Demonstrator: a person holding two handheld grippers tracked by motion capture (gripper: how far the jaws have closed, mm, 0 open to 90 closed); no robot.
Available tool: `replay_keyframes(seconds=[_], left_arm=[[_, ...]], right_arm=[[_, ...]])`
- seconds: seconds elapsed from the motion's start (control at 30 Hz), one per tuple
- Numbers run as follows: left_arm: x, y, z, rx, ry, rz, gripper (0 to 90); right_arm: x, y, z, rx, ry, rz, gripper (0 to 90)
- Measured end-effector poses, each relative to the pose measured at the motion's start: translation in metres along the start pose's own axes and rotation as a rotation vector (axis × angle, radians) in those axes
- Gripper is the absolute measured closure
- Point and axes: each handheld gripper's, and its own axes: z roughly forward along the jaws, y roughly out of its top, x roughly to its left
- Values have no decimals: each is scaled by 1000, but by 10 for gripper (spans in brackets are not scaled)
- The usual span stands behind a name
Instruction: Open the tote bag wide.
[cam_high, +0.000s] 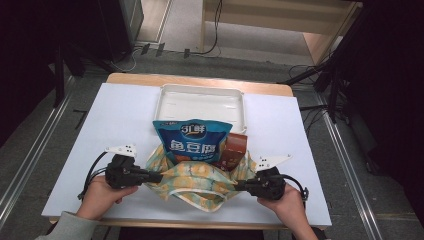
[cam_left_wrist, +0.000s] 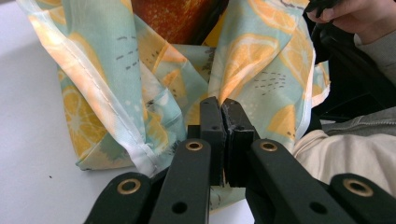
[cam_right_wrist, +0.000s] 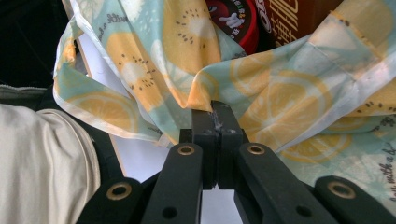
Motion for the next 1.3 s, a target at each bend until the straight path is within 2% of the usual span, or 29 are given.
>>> replay_keyframes(seconds=[0.27,0.5,0.53,0.63,0.67,0.7,0.83,0.93,0.97,1.2,1.3], left_arm=[[7,-1,10,25,-13,-18,896],[10,-1,19,53,-28,-28,892],[10,-1,19,53,-28,-28,884],[8,-1,12,49,-16,-13,821],[8,-1,12,49,-16,-13,797],[3,3,6,50,-3,10,762],[-4,8,-3,44,5,26,690],[-7,10,-8,32,-21,29,600],[-8,11,-9,37,-19,38,571],[-16,25,-14,44,-3,75,528],[-18,32,-14,53,1,74,510]], right_arm=[[-4,2,8,15,8,-3,900],[-9,1,14,25,43,7,900],[-9,1,15,25,43,-3,900],[-8,0,10,18,39,-49,833],[-8,0,10,18,39,-49,833],[-7,0,3,2,40,-75,782],[-5,4,-9,-22,26,-67,727],[-1,7,-18,-39,25,-75,655],[0,8,-21,-42,23,-89,639],[3,16,-31,-61,14,-98,609],[6,21,-31,-59,9,-104,586]])
